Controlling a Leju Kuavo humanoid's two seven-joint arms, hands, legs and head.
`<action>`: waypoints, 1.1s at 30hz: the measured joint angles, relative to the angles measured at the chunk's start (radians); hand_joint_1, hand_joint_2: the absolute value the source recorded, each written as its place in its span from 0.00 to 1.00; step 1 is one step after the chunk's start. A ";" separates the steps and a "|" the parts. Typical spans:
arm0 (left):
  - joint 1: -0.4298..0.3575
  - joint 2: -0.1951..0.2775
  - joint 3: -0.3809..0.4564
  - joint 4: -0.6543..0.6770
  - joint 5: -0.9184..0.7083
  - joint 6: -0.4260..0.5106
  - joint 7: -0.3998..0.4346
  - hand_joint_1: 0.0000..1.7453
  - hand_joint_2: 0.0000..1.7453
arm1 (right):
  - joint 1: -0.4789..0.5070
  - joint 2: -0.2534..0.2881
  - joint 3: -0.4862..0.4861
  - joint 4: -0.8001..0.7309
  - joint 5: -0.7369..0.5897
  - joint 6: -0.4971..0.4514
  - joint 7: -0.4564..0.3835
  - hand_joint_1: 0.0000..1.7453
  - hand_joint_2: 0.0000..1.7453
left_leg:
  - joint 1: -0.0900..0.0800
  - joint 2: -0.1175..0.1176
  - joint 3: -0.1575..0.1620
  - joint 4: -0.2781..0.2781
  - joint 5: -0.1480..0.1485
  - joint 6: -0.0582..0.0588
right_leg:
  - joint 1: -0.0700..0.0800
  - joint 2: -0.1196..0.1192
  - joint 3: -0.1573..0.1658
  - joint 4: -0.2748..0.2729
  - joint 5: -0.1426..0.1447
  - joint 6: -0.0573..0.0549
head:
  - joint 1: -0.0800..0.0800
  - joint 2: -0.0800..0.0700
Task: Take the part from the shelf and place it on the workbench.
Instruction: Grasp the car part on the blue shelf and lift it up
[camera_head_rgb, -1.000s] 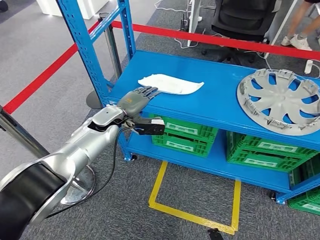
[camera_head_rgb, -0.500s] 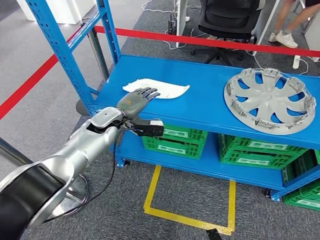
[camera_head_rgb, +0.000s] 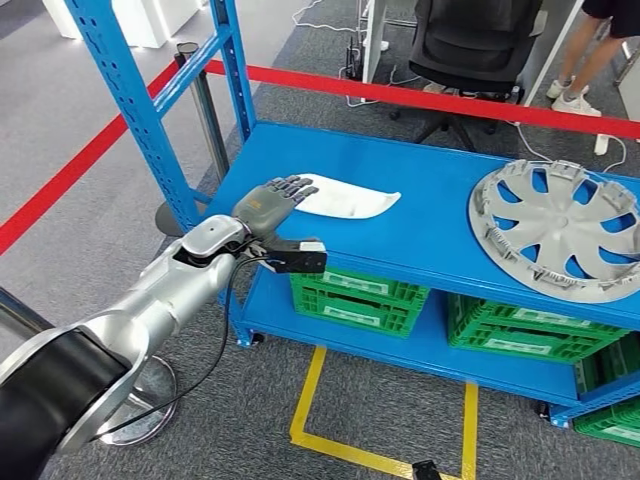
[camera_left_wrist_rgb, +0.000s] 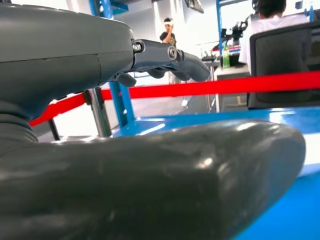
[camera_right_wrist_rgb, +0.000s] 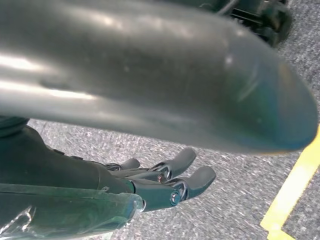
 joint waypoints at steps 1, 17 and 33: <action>-0.001 0.000 0.000 0.000 0.000 0.000 0.000 0.00 0.00 | 0.000 0.000 0.000 0.000 0.000 0.000 0.000 0.00 0.00 | -0.001 0.000 0.001 0.002 -0.003 -0.006 | 0.002 0.000 0.006 -0.014 0.002 -0.005 | 0.001 0.000; -0.002 0.003 -0.001 0.005 0.015 -0.004 -0.013 0.00 0.00 | -0.001 0.000 0.000 0.000 -0.006 -0.002 -0.001 0.00 0.00 | 0.007 0.000 -0.082 -0.008 0.077 -0.025 | -0.003 0.014 0.083 -0.018 -0.059 -0.010 | -0.005 0.000; 0.009 0.004 -0.006 0.010 0.012 -0.025 0.012 0.00 1.00 | -0.001 -0.001 0.008 0.000 -0.008 -0.003 0.000 0.00 0.00 | 0.003 -0.007 -0.082 -0.006 0.078 -0.004 | -0.004 0.006 0.098 -0.047 -0.056 0.011 | -0.005 0.000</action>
